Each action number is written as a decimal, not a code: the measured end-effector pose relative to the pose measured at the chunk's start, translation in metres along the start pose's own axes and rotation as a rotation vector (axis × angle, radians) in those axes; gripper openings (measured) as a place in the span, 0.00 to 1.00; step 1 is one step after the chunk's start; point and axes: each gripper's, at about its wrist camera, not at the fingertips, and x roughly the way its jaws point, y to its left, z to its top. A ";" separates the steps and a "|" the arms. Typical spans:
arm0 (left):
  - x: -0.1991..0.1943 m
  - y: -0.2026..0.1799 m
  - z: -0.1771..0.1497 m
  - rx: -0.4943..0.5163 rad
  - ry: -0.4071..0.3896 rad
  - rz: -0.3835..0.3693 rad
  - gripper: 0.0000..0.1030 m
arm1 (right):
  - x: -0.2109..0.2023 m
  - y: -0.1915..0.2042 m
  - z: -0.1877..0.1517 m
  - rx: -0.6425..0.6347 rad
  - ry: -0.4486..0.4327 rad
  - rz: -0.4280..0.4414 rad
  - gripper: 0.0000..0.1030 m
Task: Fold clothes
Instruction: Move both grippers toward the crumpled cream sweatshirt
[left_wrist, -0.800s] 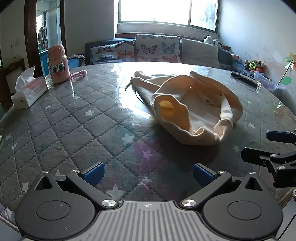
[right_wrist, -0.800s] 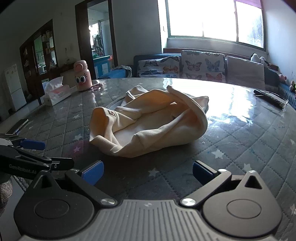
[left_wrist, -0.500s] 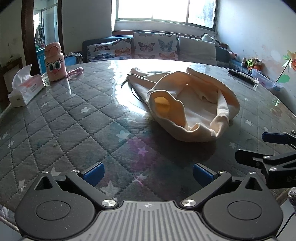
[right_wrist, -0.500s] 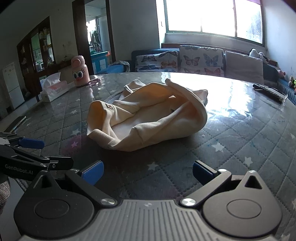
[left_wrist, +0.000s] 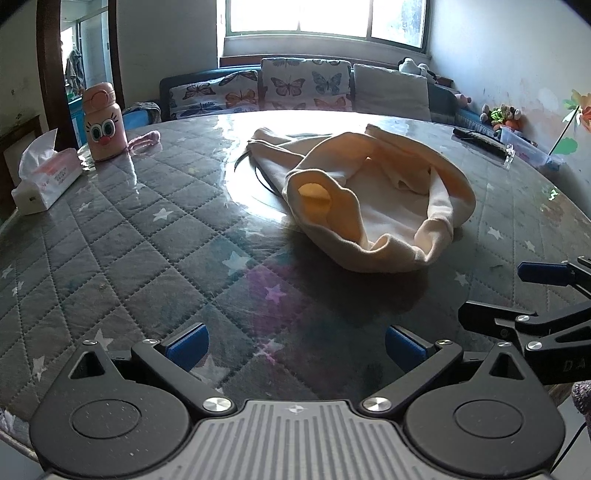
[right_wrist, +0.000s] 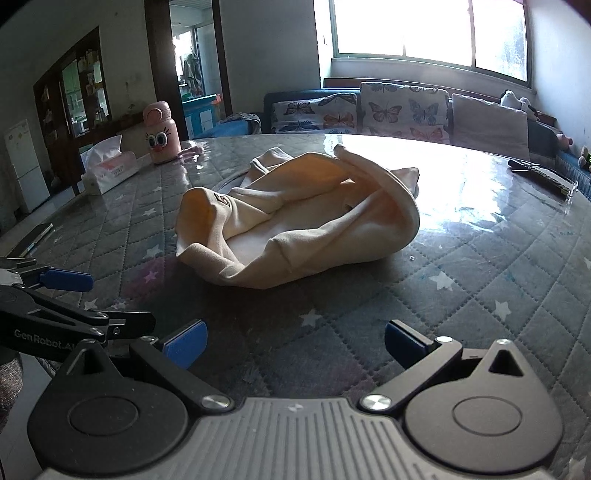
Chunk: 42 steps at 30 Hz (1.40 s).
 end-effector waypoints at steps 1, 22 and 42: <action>0.000 0.000 0.000 0.000 0.001 0.000 1.00 | 0.000 0.000 0.000 0.000 0.002 -0.002 1.00; 0.006 -0.002 0.003 0.004 0.020 -0.002 1.00 | 0.008 -0.003 0.003 0.012 0.020 0.013 1.00; 0.016 0.004 0.028 0.005 0.033 0.004 1.00 | 0.023 -0.008 0.020 0.018 0.046 0.024 1.00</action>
